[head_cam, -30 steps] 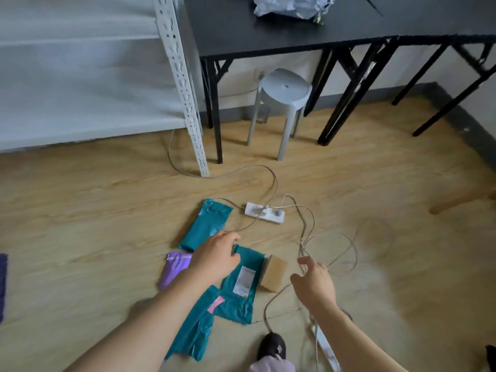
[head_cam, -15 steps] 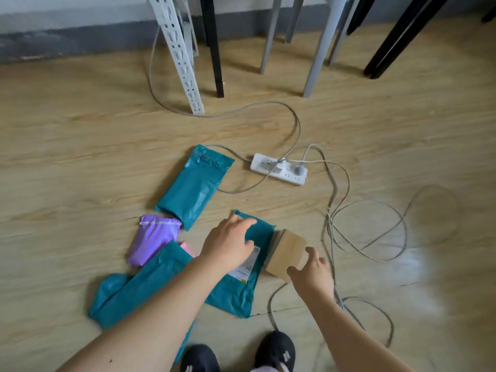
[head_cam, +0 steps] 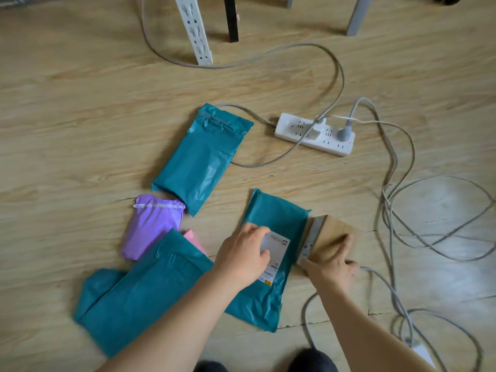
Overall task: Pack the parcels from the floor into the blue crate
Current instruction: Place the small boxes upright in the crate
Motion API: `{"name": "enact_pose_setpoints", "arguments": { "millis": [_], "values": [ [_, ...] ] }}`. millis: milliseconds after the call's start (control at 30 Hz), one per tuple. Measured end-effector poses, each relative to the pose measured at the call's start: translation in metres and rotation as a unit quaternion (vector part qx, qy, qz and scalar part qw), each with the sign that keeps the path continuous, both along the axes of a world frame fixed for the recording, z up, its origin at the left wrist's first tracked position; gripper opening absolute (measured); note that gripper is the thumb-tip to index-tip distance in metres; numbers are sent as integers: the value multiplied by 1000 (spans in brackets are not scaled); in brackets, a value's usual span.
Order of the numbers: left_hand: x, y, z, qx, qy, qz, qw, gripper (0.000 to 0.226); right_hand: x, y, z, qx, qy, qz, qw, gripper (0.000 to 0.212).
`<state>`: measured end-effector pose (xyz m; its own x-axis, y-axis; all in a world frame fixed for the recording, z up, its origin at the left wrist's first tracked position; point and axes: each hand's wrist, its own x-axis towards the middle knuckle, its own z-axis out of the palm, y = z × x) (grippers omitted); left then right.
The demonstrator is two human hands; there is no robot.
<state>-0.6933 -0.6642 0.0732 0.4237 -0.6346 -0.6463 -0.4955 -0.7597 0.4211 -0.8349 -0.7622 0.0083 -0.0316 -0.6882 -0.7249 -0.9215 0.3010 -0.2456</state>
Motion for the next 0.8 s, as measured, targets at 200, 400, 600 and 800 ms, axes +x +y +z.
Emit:
{"name": "enact_pose_setpoints", "arguments": {
  "millis": [200, 400, 600, 800],
  "values": [
    [9, 5, 34, 22, 6, 29, 999, 46, -2, -15, 59, 18, -22, 10, 1000, 110],
    [22, 13, 125, 23, -12, 43, 999, 47, 10, -30, 167, 28, -42, 86, 995, 102],
    [33, 31, 242, 1, -20, 82, 996, 46, 22, -34, 278, 80, -101, 93, 987, 107],
    [47, 55, 380, -33, -39, 139, 989, 50, 55, -16, 422, 125, -195, 98, 968, 87]
  ]
}}
